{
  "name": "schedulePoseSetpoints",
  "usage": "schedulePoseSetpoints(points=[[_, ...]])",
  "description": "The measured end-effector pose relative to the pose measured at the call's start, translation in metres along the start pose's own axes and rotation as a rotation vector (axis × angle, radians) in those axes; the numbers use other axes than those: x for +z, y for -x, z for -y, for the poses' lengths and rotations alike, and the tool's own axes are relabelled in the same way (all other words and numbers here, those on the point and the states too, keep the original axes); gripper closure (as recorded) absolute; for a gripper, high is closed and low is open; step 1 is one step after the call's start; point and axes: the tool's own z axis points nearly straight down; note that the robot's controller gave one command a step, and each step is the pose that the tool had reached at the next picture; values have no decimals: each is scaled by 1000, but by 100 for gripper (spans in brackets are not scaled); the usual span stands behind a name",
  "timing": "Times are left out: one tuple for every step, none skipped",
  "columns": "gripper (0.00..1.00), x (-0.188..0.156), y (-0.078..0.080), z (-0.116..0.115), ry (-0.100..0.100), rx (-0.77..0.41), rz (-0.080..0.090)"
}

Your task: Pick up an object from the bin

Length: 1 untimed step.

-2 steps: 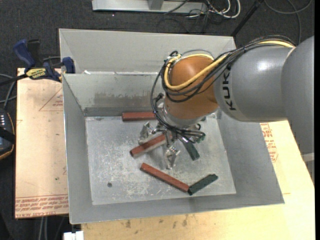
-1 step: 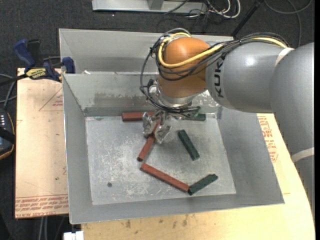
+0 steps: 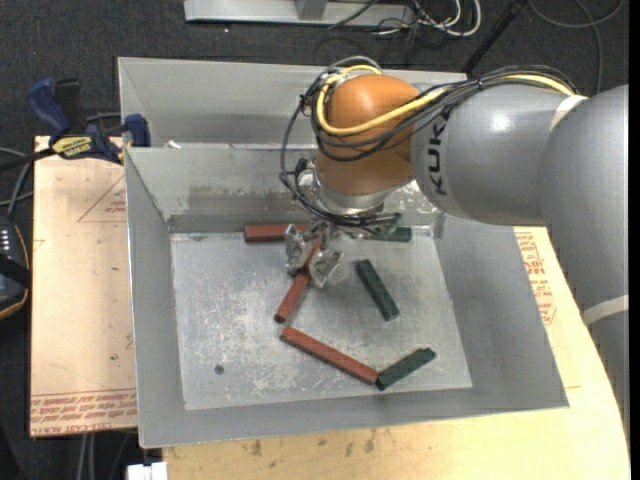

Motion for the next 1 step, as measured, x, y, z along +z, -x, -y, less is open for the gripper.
schedulePoseSetpoints(points=[[100,-133,-7,-17,4,-411,-8]])
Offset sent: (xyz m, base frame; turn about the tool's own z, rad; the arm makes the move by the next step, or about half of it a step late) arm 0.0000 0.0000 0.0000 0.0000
